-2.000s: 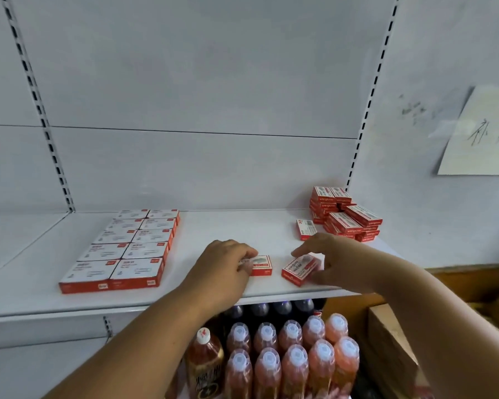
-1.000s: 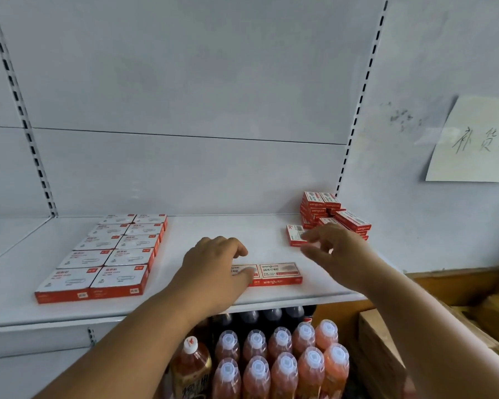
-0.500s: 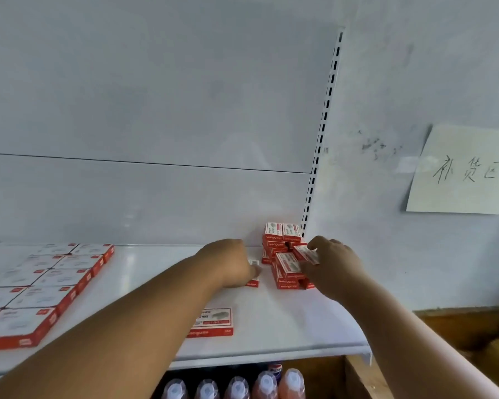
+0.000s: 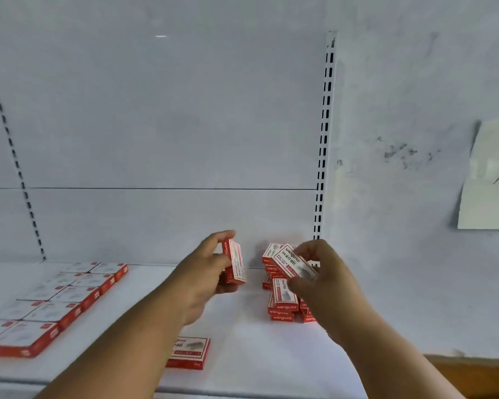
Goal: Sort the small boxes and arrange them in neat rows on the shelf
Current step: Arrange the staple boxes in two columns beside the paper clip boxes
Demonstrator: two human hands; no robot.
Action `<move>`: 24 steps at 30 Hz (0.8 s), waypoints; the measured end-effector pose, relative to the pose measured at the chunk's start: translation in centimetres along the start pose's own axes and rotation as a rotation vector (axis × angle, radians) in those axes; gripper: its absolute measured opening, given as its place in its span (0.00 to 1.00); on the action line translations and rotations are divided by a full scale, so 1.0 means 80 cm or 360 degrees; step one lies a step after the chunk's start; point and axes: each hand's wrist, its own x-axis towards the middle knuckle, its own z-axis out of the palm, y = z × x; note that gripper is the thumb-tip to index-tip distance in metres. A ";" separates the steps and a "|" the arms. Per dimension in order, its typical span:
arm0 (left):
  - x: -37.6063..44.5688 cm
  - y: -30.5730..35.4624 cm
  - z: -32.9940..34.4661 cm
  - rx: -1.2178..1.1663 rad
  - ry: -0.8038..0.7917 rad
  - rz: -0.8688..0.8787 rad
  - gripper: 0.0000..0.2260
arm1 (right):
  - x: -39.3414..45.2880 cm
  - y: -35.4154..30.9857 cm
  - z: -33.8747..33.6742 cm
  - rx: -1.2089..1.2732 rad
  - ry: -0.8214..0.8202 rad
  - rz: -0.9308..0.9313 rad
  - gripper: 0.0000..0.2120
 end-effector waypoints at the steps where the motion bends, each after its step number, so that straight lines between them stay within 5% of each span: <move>1: -0.010 0.004 -0.003 -0.0413 -0.0047 -0.0041 0.19 | 0.000 -0.004 0.003 0.0169 -0.0033 0.0007 0.18; 3: -0.026 0.007 -0.008 -0.0894 -0.0108 -0.0028 0.17 | -0.001 -0.009 0.012 0.0310 -0.0074 -0.0043 0.19; 7: -0.044 0.007 -0.021 -0.1238 -0.0120 0.0048 0.14 | -0.003 -0.016 0.024 0.0315 -0.0058 -0.0083 0.21; 11: -0.053 0.000 -0.043 -0.1398 -0.0063 0.0094 0.20 | -0.010 -0.036 0.038 0.1362 -0.0423 0.0361 0.13; 18: -0.067 -0.006 -0.105 -0.1108 0.0120 0.0164 0.22 | -0.036 -0.053 0.096 0.1079 -0.0255 0.0141 0.10; 24: -0.086 -0.022 -0.142 -0.0438 0.0062 0.0159 0.22 | -0.054 -0.071 0.166 0.0802 -0.0246 0.0145 0.07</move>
